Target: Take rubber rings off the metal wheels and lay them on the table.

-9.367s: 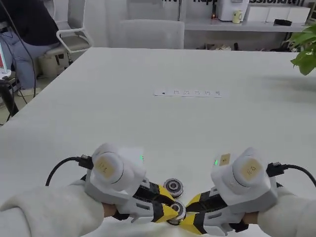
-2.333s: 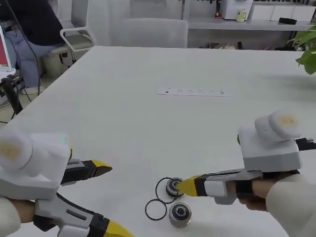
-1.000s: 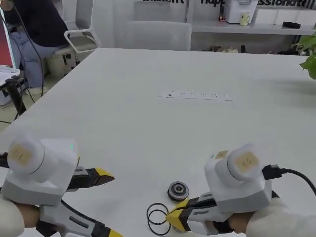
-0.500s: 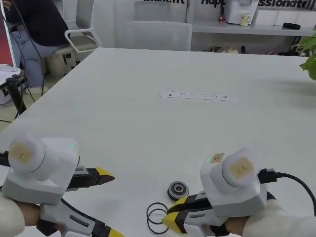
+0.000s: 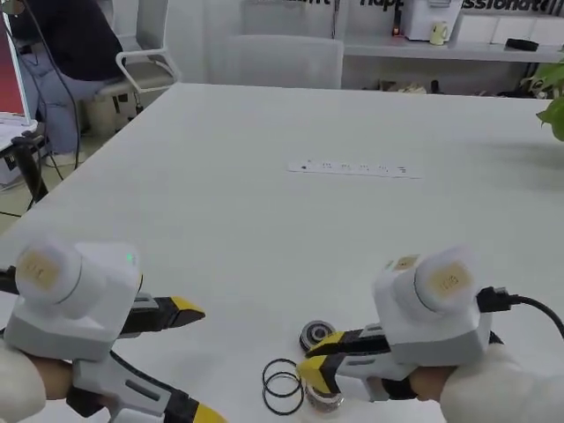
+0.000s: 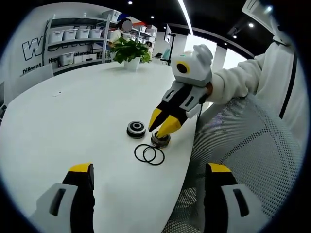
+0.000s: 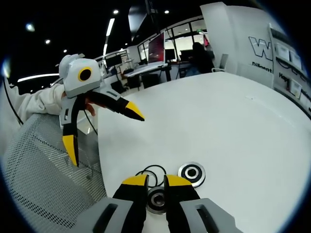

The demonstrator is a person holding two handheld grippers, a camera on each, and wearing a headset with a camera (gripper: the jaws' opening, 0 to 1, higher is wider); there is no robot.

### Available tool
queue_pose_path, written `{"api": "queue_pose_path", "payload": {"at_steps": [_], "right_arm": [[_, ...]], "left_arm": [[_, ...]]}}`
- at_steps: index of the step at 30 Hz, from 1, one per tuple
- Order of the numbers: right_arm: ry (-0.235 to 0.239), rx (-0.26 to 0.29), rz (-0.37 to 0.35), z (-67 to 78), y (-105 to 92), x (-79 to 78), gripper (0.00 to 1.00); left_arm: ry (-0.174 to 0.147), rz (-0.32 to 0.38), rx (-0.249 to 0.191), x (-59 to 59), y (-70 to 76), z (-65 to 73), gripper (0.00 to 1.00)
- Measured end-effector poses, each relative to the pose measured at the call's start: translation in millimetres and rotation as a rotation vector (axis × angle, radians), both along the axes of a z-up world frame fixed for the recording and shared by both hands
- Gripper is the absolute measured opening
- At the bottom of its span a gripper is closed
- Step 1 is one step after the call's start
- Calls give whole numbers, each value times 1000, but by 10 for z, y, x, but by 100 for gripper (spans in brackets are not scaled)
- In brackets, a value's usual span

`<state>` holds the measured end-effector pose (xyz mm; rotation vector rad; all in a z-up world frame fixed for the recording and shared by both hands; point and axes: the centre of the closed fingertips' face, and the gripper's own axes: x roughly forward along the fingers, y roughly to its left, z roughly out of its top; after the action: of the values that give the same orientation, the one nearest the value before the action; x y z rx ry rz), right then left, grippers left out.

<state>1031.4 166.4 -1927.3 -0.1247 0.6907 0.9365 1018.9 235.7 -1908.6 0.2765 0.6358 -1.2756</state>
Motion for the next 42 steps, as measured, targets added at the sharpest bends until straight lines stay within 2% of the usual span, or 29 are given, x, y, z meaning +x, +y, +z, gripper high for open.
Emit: {"api": "queue_pose_path", "payload": {"at_steps": [13,22,26,29,32,37,42], "right_arm": [[-35,43,-65,127,-133,162,12],[-57,65,-109,194,-260,266,19],[-46,62,-139,158,-348,311,20],[-43,53,-156,129,-413,338,20],[-33,46,-171,88,-480,358,21],[-16,15,-185,-11,-576,368,20],[-7,2,-181,-56,-597,357,20]], "left_arm": [[2,3,-4,4,2,2,93],[1,0,-20,2,-24,38,94],[7,1,-58,0,-59,108,94],[-2,4,-78,12,-73,164,94],[-7,10,-123,31,-110,283,93],[-56,13,-148,90,-144,480,91],[-94,-23,-159,122,-216,658,91]]}}
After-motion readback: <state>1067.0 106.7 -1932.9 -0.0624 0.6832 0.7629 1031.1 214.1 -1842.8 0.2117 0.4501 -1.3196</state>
